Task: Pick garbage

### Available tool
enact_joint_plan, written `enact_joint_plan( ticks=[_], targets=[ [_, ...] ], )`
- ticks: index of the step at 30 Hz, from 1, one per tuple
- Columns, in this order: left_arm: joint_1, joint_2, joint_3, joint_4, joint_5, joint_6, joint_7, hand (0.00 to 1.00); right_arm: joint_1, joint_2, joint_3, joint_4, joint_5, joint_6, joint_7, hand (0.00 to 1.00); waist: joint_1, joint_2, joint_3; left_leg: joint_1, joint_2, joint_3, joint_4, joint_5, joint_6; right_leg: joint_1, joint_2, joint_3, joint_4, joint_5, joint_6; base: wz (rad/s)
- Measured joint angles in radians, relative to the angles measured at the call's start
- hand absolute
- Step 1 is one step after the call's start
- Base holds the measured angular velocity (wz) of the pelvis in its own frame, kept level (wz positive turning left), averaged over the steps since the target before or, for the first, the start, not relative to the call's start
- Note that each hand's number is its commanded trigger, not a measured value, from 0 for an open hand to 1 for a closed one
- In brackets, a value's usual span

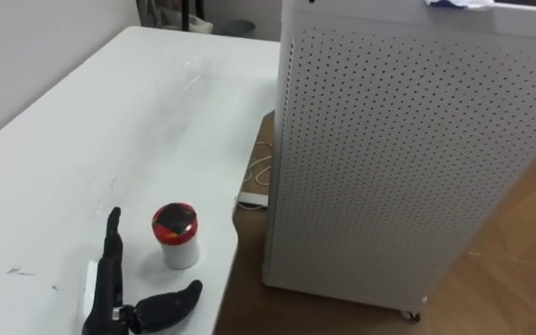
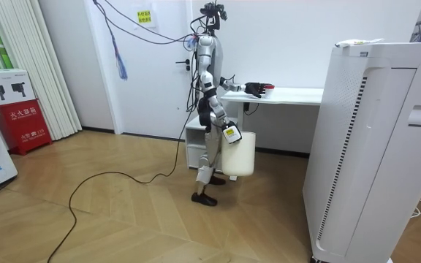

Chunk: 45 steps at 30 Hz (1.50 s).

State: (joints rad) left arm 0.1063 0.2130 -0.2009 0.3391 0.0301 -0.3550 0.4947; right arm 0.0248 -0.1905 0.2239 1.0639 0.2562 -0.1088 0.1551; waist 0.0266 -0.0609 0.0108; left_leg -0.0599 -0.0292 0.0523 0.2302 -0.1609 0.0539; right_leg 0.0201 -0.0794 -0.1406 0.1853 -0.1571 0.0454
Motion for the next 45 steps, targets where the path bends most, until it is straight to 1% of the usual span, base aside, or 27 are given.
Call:
enact_joint_plan(
  ticks=[7, 13, 16, 23, 26, 27, 28, 29, 30, 35, 39, 45],
  targets=[
    [-0.015, 0.0, 0.0, 0.0, 0.0, 0.0, 0.0, 0.0, 0.006, 0.0, 0.008, 0.0, 0.003, 0.0, -0.001, 1.0, -0.004, -0.001, -0.0002, -0.004, 0.0, -0.002, 0.001, 0.0, 0.0, -0.001, 0.0, 0.001, 0.001, 0.0, 0.0, 0.0],
    [-0.078, 0.0, 0.005, 0.0, 0.0, 0.0, 0.0, 0.0, 0.028, 0.007, 0.022, 0.001, 0.005, 0.0, 0.001, 1.0, -0.011, -0.001, -0.0003, -0.012, 0.0, -0.001, 0.004, 0.0, 0.0, -0.001, 0.001, 0.003, -0.001, 0.0, 0.0, 0.0],
    [-0.093, -0.003, 0.012, 0.0, 0.0, 0.001, -0.002, 0.0, 0.033, 0.012, 0.021, 0.001, 0.005, 0.0, 0.001, 1.0, -0.023, 0.0, 0.0002, -0.011, 0.0, 0.001, 0.002, 0.0, 0.0, -0.003, 0.001, 0.003, -0.002, 0.0, 0.0, 0.0],
    [-0.115, -0.008, 0.021, 0.002, 0.001, 0.007, -0.004, 0.0, 0.034, 0.017, 0.021, 0.001, 0.006, 0.001, 0.0, 1.0, -0.03, 0.005, 0.0006, -0.018, 0.0, 0.002, 0.0, 0.0, 0.0, -0.012, 0.001, 0.003, -0.001, 0.0, 0.0, 0.0],
    [-0.138, -0.008, 0.028, 0.035, 0.001, 0.01, -0.002, 0.0, 0.032, 0.02, 0.021, 0.005, 0.008, 0.001, 0.001, 1.0, -0.034, 0.009, 0.0026, -0.019, 0.0, 0.002, 0.0, 0.0, 0.0, -0.016, 0.001, 0.004, -0.001, 0.0, 0.0, 0.0],
    [-0.147, -0.008, 0.032, 0.044, 0.001, 0.018, 0.0, 0.0, 0.032, 0.022, 0.021, 0.006, 0.009, 0.002, 0.001, 1.0, -0.038, 0.011, 0.0037, -0.019, 0.0, 0.002, -0.001, 0.0, 0.0, -0.016, 0.001, 0.004, -0.001, 0.0, 0.0, 0.0],
    [-0.15, -0.008, 0.036, 0.045, 0.001, 0.025, 0.002, 0.45, 0.031, 0.024, 0.021, 0.006, 0.009, 0.002, 0.002, 1.0, -0.044, 0.012, 0.0038, -0.019, 0.0, 0.002, -0.002, 0.0, 0.0, -0.016, 0.001, 0.004, -0.001, 0.0, 0.0, 0.0],
    [-0.151, -0.008, 0.038, 0.046, 0.001, 0.028, 0.002, 0.64, 0.031, 0.025, 0.021, 0.006, 0.009, 0.002, 0.002, 1.0, -0.047, 0.013, 0.0035, -0.018, 0.0, 0.002, -0.003, 0.0, 0.0, -0.016, 0.001, 0.004, -0.001, 0.0, 0.0, 0.0],
    [-0.154, -0.009, 0.038, 0.049, 0.001, 0.028, 0.003, 1.0, 0.031, 0.026, 0.021, 0.008, 0.01, 0.002, 0.003, 1.0, -0.05, 0.014, 0.0029, -0.018, 0.0, 0.004, -0.005, 0.0, 0.0, -0.016, 0.001, 0.006, -0.001, 0.0, 0.0, -0.04],
    [-0.16, -0.01, 0.039, 0.055, 0.0, 0.037, -0.005, 1.0, 0.028, 0.028, 0.021, 0.015, 0.013, 0.007, 0.003, 1.0, -0.055, 0.017, 0.0031, -0.017, 0.002, 0.015, -0.008, 0.0, 0.0, -0.018, 0.001, 0.014, -0.001, 0.0, 0.0, -0.05],
    [-0.196, -0.026, 0.037, 0.13, 0.0, 0.046, -0.03, 1.0, 0.021, 0.032, 0.022, 0.014, 0.013, 0.014, 0.003, 1.0, -0.058, 0.017, 0.0033, -0.016, 0.002, 0.017, -0.007, 0.0, 0.0, -0.018, 0.001, 0.016, -0.001, 0.0, 0.0, -0.01],
    [-0.214, -0.028, 0.037, 0.153, -0.022, 0.045, -0.06, 1.0, 0.017, 0.036, 0.022, 0.012, 0.011, 0.014, 0.007, 1.0, -0.076, 0.016, 0.0035, -0.017, 0.002, 0.019, -0.008, 0.0, 0.0, -0.021, 0.001, 0.017, 0.0, 0.0, 0.0, 0.0]
  ],
)
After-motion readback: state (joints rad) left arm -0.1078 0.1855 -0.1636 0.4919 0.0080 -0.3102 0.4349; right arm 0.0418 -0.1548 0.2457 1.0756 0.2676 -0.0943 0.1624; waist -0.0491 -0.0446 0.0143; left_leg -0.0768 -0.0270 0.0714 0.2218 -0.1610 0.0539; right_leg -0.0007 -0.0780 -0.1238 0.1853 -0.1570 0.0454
